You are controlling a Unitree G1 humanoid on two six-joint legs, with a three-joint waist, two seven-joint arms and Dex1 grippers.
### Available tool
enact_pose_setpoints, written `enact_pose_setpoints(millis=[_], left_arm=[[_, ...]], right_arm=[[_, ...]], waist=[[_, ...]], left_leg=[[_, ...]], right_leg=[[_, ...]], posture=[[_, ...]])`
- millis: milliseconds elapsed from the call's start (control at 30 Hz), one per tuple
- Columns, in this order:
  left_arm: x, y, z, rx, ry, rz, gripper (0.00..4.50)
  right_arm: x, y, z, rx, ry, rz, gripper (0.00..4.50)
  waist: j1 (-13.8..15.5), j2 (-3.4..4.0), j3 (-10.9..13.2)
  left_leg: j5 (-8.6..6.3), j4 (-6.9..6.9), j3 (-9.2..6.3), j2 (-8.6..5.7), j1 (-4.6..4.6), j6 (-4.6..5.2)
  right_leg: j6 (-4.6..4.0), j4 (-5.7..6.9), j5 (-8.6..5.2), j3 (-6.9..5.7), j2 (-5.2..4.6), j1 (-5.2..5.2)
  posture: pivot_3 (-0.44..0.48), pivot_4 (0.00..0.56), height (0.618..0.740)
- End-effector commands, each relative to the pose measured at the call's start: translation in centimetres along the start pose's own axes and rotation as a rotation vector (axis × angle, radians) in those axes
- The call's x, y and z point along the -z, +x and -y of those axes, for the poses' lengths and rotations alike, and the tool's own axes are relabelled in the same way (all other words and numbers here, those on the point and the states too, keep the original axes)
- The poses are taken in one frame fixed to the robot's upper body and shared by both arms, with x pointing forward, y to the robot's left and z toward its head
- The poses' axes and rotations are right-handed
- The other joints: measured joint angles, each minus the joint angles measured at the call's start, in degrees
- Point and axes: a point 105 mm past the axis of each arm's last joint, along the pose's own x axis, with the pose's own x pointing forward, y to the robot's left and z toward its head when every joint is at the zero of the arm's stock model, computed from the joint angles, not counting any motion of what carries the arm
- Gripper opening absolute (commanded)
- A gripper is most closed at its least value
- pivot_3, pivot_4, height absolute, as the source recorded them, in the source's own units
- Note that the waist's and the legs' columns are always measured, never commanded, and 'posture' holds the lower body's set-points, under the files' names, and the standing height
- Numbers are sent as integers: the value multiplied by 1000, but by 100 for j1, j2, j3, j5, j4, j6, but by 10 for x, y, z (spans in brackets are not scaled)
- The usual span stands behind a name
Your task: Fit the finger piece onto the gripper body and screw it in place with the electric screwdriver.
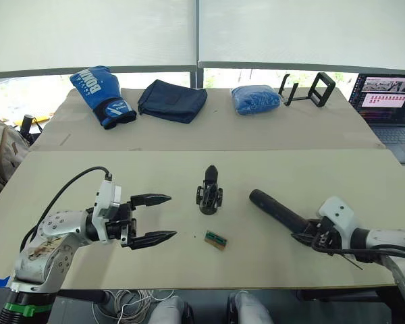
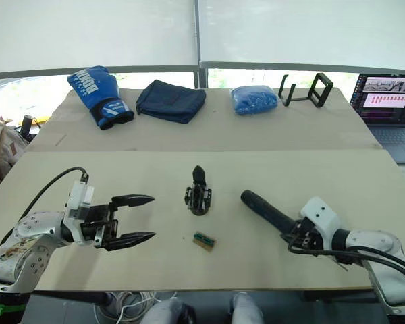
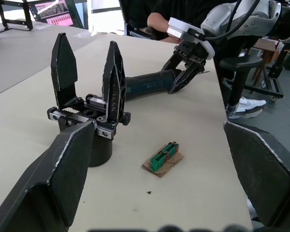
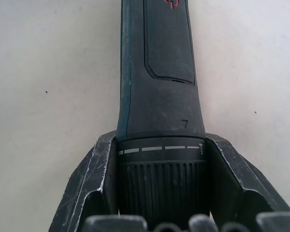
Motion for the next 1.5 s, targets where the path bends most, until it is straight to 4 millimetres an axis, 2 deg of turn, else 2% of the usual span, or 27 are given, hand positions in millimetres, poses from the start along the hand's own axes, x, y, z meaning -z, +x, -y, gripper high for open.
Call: enact_pose_setpoints(millis=[33,100,133,200,333,400,533,633,767,1033,1133,1233,1400,1500], left_arm=[[-9,0,-3,4,44,18,4500],[-10,-1,-5,3,47,17,4500],[-10,-1,-5,3,48,16,4500],[-10,-1,-5,11,44,12,4500],[-1,2,4,67,24,-22,4500],[2,4,4,77,22,-26,4500],[4,9,1,74,36,-16,4500],[6,13,3,88,34,-10,4500],[10,16,8,101,29,-10,4500],[9,20,12,62,38,4,4500],[12,18,14,61,42,-11,4500],[13,18,14,69,48,-16,4500],[12,22,12,78,56,-13,4500],[13,23,13,90,58,-15,4500]], right_arm=[[-13,-9,3,-9,-60,20,3617],[-17,-12,4,-14,-77,18,4324],[-19,-14,4,-22,-85,14,4420],[-19,-21,6,-30,-62,-55,4420],[-41,-30,12,-61,-92,-113,4420],[-47,-36,14,-96,-92,-214,4420],[-59,-36,18,-111,-6,-349,4420],[-56,-35,20,-106,-49,-495,4420],[-67,-23,8,-176,-82,-584,4420],[-54,-5,7,-193,-293,-727,4420],[-59,3,7,-199,-315,-724,4420],[-57,10,11,-181,-316,-734,4420],[-50,14,4,-223,-284,-764,4420],[-50,21,7,-206,-302,-770,4420]], waist=[[4,0,0],[6,-4,0],[7,-5,0],[8,-5,0],[-24,-7,0],[-33,-7,0],[-34,-17,0],[-36,-17,-1],[-70,-17,-1],[-119,-22,0],[-144,-22,0],[-139,-23,0],[-120,-22,0],[-128,-23,0]], left_leg=[[0,0,0,0,0,0],[0,0,0,0,0,1],[0,0,0,0,0,1],[-1,0,-1,0,0,2],[-2,2,-1,1,0,4],[-3,0,-2,1,-2,6],[-3,0,-17,6,-20,6],[-1,7,-17,4,-65,5],[1,46,-14,5,-99,5],[-1,55,-13,4,-103,6],[0,56,-12,5,-103,5],[4,56,-11,6,-100,-2],[4,56,-10,5,-101,-2],[4,60,-10,5,-101,-2]], right_leg=[[0,0,0,0,0,0],[-1,0,1,0,-1,1],[-1,-1,1,-1,-1,1],[-1,-1,1,0,-2,0],[-16,0,10,2,-7,-2],[-15,-1,9,1,-14,-7],[-61,-5,9,-5,-40,-19],[-69,-1,25,-4,-49,-62],[-59,10,31,-21,-46,-93],[-54,11,31,-28,-55,-90],[-54,14,31,-29,-50,-92],[-54,17,31,-34,-44,-90],[-54,18,31,-39,-44,-90],[-54,18,31,-40,-44,-89]], posture=[[0,150,740],[0,150,740],[0,150,740],[0,150,740],[0,150,740],[0,150,740],[0,150,740],[0,150,740],[0,150,740],[0,150,740],[0,150,740],[0,150,740],[0,150,740],[0,150,740]])
